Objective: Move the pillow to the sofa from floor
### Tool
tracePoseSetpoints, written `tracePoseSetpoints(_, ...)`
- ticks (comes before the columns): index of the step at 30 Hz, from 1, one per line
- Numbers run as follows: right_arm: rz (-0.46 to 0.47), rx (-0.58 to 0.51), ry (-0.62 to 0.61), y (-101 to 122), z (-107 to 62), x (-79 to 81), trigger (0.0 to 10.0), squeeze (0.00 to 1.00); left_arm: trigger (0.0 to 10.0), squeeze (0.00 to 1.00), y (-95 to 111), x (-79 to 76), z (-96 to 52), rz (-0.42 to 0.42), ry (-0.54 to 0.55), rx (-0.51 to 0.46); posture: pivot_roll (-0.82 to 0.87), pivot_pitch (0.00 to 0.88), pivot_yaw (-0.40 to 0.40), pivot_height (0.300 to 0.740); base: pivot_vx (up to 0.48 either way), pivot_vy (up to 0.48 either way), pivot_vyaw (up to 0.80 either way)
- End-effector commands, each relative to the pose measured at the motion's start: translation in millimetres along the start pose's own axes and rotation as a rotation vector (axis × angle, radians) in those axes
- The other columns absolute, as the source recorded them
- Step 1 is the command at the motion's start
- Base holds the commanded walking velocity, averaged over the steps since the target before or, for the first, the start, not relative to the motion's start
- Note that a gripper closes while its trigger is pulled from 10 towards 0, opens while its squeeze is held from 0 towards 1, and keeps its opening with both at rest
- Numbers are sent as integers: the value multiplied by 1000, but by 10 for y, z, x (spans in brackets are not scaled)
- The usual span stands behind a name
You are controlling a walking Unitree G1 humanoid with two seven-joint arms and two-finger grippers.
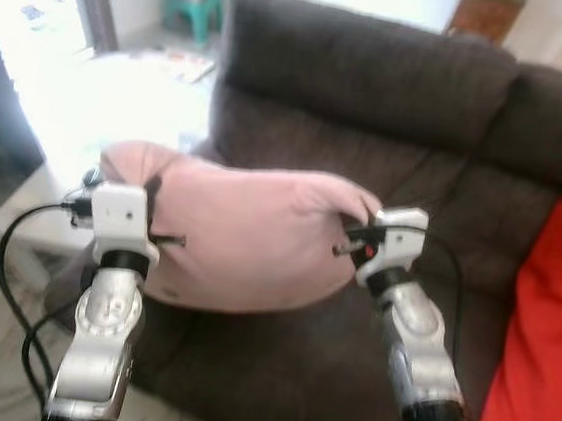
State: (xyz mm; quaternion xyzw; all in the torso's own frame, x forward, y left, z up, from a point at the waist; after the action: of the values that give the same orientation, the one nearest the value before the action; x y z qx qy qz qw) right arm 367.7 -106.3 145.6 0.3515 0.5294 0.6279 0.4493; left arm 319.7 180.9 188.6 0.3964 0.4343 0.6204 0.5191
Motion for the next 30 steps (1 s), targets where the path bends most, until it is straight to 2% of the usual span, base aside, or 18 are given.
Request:
tracePoseSetpoints(1, -4, -83, 24, 218, 91, 71, 10000, 0, 10000, 0, 143, 62, 39, 13, 21, -61, 97, 32, -59, 740, 379, 0, 0)
tracePoseSetpoints(7, -4, -80, 29, 215, 90, 76, 10000, 0, 10000, 0, 137, 54, 37, 13, 20, -58, 97, 29, -60, 740, 375, 0, 0)
tracePoseSetpoints(10, -4, -75, 30, 210, 102, 77, 10000, 0, 10000, 0, 83, 2, 44, 1, -12, -29, 94, 36, -58, 740, 0, 0, 0)
tracePoseSetpoints(14, -22, -52, 36, 181, 121, 75, 10000, 0, 10000, 0, -80, -84, 38, -70, -49, 64, 89, 27, -56, 740, 0, 0, 0)
tracePoseSetpoints(17, -39, -37, 38, 171, 156, 69, 10000, 0, 10000, 0, -107, -89, 51, -109, -46, 86, 86, 33, -56, 740, 0, 0, 0)
tracePoseSetpoints(18, -60, -16, 39, 150, 206, 61, 10000, 0, 10000, 0, -121, -116, 60, -155, -64, 103, 86, 30, -55, 740, 0, 0, 0)
tracePoseSetpoints(19, -60, -16, 39, 150, 206, 61, 10000, 0, 10000, 0, -121, -116, 60, -155, -64, 103, 86, 30, -55, 740, 0, 0, 0)
tracePoseSetpoints(20, -79, 6, 50, 134, 269, 58, 10000, 0, 10000, 0, -136, -163, 64, -192, -92, 122, 88, 29, -56, 740, 0, 0, 0)
tracePoseSetpoints(23, -112, 19, 76, 167, 393, 76, 10000, 0, 10000, 0, -140, -294, 46, -234, -185, 154, 92, 31, -61, 740, 0, 0, 0)
tracePoseSetpoints(30, -155, 62, 87, 203, 572, 70, 10000, 0, 10000, 0, -103, -560, -68, -288, -376, 203, 98, 32, -73, 740, 0, 0, 0)
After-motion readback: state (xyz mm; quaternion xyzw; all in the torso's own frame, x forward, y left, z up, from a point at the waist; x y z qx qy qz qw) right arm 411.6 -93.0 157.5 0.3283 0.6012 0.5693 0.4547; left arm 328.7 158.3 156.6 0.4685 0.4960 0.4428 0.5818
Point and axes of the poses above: a point about 5 cm out from each wrist's last joint towards the gripper, its own z axis pointing out of the wrist towards the gripper, its own y axis along the axis of the wrist's last joint, x = y × z, the point moved 4 cm from there along z, pointing out of the wrist towards the gripper, and after that the axes turned 3 degrees about -z, right-handed, at the moved point
